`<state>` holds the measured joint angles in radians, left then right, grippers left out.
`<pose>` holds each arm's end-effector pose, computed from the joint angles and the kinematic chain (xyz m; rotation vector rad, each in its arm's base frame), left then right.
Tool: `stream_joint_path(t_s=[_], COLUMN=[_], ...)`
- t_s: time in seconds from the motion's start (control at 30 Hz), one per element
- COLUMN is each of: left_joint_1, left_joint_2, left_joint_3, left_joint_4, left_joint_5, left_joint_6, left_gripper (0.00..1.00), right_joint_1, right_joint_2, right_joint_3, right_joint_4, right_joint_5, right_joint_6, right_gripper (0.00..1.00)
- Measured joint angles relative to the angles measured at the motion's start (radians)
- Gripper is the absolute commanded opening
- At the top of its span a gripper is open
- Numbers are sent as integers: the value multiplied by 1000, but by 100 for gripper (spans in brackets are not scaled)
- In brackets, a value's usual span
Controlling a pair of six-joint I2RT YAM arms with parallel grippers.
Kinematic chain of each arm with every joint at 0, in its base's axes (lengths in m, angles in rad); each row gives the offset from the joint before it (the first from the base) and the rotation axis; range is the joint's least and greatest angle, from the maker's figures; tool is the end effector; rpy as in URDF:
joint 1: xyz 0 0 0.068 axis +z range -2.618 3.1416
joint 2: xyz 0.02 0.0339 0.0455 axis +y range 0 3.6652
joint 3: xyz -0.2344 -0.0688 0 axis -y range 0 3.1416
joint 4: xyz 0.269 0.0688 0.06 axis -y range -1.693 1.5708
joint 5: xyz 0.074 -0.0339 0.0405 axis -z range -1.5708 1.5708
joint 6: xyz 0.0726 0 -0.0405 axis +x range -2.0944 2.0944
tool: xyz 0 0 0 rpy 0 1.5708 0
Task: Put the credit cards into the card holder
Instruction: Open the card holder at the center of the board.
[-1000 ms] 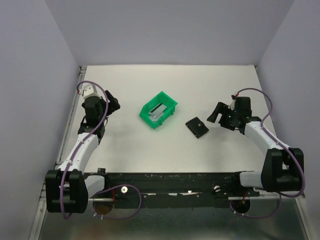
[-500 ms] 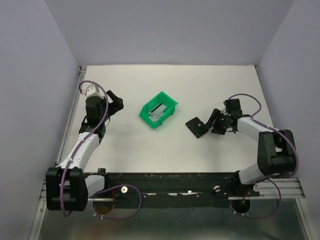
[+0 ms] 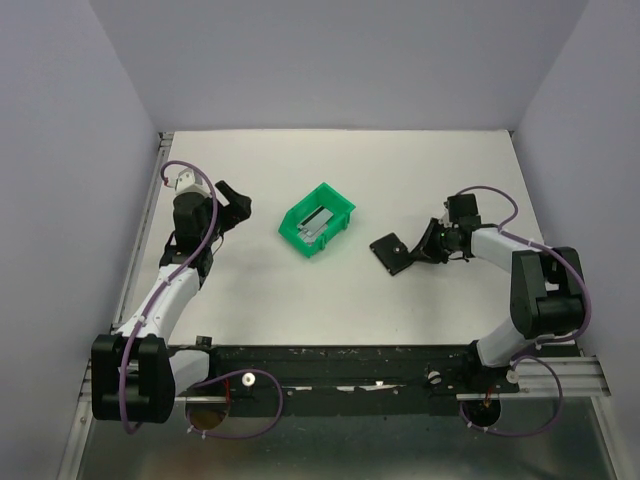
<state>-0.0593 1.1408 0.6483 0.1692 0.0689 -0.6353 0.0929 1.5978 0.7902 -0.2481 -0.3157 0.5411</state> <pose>0.3257 -0.0243 0.2057 -0.5020 1.8630 -0.5349 0.3226 0.0527 0.0704 0.4863 2.6396 0.6258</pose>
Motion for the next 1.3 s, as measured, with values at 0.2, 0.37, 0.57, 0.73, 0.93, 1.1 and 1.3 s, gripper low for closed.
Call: stream_joint_path(t_s=[0.2, 0.37, 0.57, 0.73, 0.93, 1.1, 1.3], left_joint_1=[0, -1, -96, -270, -362, -426, -508], left_joint_2=[-1, -17, -56, -85, -60, 14, 126], left_joint_3=[0, 0, -14, -53, -169, -204, -204], left_joint_4=[22, 52, 131, 218, 426, 627, 873], left_joint_5=[55, 123, 222, 251, 268, 268, 265], left_joint_6=[-48, -85, -148, -195, -318, -424, -541], left_gripper=[74, 66, 70, 77, 82, 82, 80], right_joint_1=[0, 0, 0, 4, 5, 5, 5], right_joint_2=[-1, -50, -212, -357, -495, -594, -681], right_joint_3=[0, -37, -81, -87, -87, -87, -87], right_joint_4=[9, 30, 51, 61, 66, 98, 101], right_joint_5=[-26, -53, -110, -147, -176, -201, -217], right_joint_6=[0, 1, 8, 17, 81, 173, 259], right_gripper=[1, 1, 1, 1, 1, 1, 1])
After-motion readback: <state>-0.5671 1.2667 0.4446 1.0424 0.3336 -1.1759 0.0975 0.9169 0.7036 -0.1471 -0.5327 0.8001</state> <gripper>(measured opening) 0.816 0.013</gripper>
